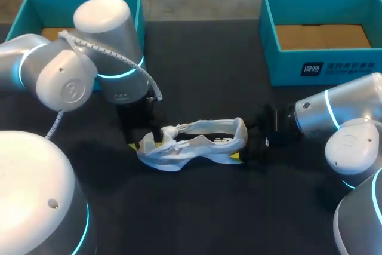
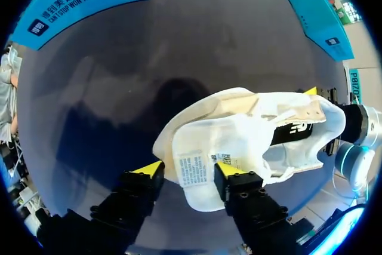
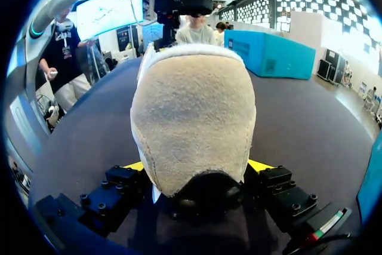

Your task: Take the shoe out of the shoebox, open the shoe tongue, remove and reinsert the insole, then place the shoe into the shoebox

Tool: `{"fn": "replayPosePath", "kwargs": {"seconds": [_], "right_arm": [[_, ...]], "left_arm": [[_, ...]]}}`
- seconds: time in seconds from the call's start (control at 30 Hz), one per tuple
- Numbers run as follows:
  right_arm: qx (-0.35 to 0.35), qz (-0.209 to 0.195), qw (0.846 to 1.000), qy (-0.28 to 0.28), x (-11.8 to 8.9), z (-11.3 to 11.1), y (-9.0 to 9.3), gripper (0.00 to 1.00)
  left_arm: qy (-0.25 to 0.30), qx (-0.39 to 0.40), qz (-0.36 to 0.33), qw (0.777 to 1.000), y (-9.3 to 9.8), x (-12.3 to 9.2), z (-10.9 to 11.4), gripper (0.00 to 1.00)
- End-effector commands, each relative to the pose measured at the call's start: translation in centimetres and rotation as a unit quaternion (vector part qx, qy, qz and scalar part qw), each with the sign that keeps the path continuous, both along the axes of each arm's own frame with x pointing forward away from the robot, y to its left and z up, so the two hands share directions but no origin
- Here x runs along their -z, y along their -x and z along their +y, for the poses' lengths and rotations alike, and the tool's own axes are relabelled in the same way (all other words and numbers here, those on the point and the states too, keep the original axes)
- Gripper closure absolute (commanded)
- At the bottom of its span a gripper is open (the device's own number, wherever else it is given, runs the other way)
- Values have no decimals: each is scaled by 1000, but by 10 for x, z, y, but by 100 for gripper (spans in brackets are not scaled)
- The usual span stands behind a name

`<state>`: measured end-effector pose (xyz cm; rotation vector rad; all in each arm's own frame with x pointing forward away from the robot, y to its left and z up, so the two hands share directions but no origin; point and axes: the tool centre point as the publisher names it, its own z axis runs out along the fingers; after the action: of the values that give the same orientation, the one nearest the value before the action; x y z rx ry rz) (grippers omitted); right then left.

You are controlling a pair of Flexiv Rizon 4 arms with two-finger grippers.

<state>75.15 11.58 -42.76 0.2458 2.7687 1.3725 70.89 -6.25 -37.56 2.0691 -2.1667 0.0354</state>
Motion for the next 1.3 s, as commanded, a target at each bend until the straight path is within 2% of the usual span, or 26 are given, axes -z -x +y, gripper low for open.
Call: {"fn": "replayPosePath", "kwargs": {"seconds": [0.03,0.47,0.63,0.87,1.0,1.1,1.3], "right_arm": [[1,0,1000,2,4,3,1,100],[1,0,1000,2,4,3,1,100],[1,0,1000,2,4,3,1,100],[1,0,1000,2,4,3,1,100],[1,0,1000,2,4,3,1,100],[1,0,1000,2,4,3,1,100],[1,0,1000,2,4,3,1,100]], "left_arm": [[4,-3,-4,1000,0,-2,1,0],[33,29,-49,998,-13,-46,4,0],[55,78,-71,993,-25,-59,2,0],[57,172,-79,980,-49,-80,-4,0],[44,266,-74,960,-59,-91,-11,0],[38,344,-70,936,-64,-101,-15,0],[40,501,-65,862,-71,-122,-20,0]]}}
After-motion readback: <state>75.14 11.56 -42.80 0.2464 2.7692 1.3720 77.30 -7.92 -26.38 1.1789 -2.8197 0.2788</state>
